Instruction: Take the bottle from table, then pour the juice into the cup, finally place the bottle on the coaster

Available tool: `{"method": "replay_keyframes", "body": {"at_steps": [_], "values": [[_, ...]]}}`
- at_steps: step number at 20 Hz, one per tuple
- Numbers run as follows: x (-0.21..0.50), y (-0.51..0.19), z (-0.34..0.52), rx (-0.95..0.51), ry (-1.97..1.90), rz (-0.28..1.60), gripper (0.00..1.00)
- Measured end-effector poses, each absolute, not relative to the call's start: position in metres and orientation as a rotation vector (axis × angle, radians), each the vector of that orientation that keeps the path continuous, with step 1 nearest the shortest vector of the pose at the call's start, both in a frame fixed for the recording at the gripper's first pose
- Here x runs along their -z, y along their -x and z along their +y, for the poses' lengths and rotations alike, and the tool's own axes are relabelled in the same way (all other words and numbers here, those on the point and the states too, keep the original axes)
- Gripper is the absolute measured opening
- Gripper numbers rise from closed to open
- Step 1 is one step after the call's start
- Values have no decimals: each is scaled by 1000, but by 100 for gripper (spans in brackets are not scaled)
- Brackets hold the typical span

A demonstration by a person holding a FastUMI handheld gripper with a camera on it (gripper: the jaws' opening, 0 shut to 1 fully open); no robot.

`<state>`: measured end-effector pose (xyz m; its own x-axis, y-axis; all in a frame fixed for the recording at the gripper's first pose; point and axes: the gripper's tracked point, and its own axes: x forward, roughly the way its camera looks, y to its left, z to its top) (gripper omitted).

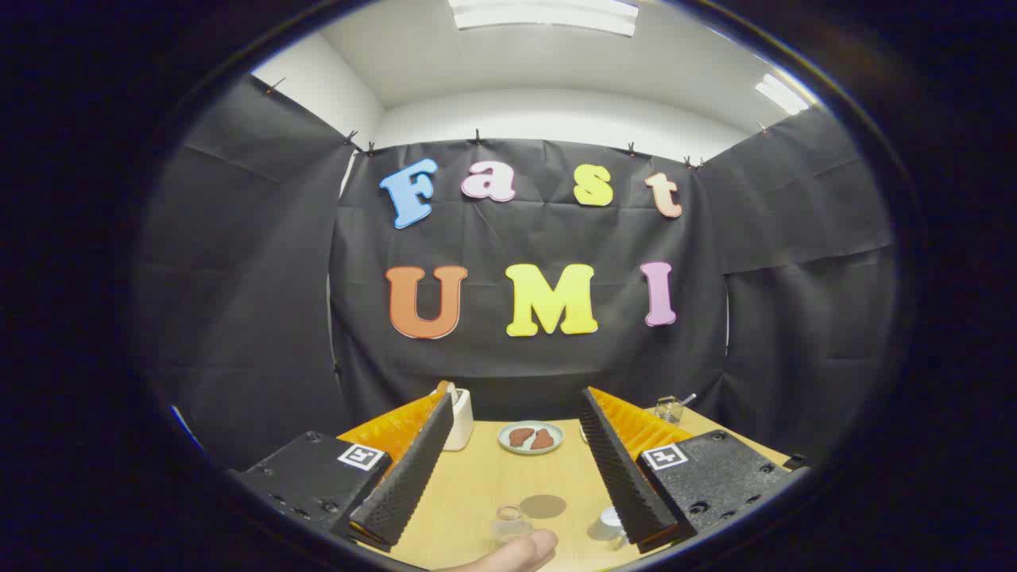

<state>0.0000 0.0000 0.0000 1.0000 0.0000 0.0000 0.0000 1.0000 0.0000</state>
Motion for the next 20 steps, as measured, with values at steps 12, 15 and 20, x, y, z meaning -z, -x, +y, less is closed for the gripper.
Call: {"method": "replay_keyframes", "body": {"at_steps": [12, 15, 20], "values": [[44, -16, 0, 4, 8, 79, 100], [45, -17, 4, 0, 17, 71, 100], [50, -21, 11, -15, 17, 79, 100]]}}
